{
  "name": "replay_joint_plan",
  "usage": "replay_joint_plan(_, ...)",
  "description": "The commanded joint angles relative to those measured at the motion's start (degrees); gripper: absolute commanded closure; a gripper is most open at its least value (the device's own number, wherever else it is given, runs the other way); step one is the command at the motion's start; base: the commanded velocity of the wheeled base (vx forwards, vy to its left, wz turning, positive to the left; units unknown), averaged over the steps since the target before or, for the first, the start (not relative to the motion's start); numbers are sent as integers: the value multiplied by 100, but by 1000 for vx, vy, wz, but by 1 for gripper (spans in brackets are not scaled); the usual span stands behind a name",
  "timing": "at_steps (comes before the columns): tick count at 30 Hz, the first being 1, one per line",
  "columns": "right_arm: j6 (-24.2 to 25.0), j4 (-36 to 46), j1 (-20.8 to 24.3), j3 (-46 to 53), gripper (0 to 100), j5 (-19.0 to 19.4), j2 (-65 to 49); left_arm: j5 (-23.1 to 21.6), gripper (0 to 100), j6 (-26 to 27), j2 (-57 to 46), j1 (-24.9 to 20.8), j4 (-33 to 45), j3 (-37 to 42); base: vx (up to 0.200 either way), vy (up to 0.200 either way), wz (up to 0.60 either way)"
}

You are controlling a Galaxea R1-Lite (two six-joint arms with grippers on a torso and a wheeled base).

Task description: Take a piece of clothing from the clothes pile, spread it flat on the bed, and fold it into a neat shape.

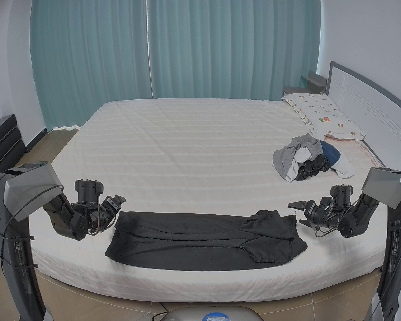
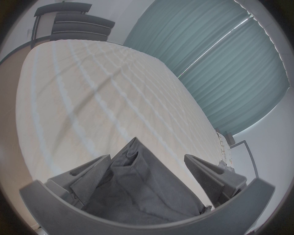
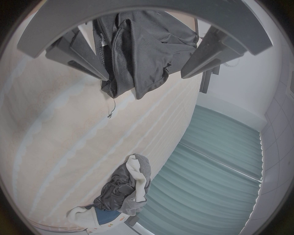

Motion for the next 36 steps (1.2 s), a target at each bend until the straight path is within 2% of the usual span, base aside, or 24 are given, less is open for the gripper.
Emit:
replay_joint_plan(1, 38, 2, 47, -76, 0, -17, 151, 195, 0, 114, 739, -163, 153, -740, 0, 0, 0)
replay_joint_plan(9, 20, 2, 65, -85, 0, -25, 213, 432, 0, 237, 932, -163, 92, -933, 0, 0, 0)
replay_joint_plan(10, 11, 2, 65, -76, 0, -25, 213, 432, 100, 254, 941, -163, 92, -942, 0, 0, 0)
replay_joint_plan(24, 11, 2, 65, -49, 0, -52, 151, 371, 100, 237, 554, 12, 83, -116, 0, 0, 0)
replay_joint_plan(33, -33, -7, 135, 214, 0, -69, -297, 292, 100, 202, 563, 171, 83, -107, 0, 0, 0)
replay_joint_plan(36, -41, 72, 162, 311, 0, -78, -508, 72, 100, 158, 519, 241, 92, -98, 0, 0, 0)
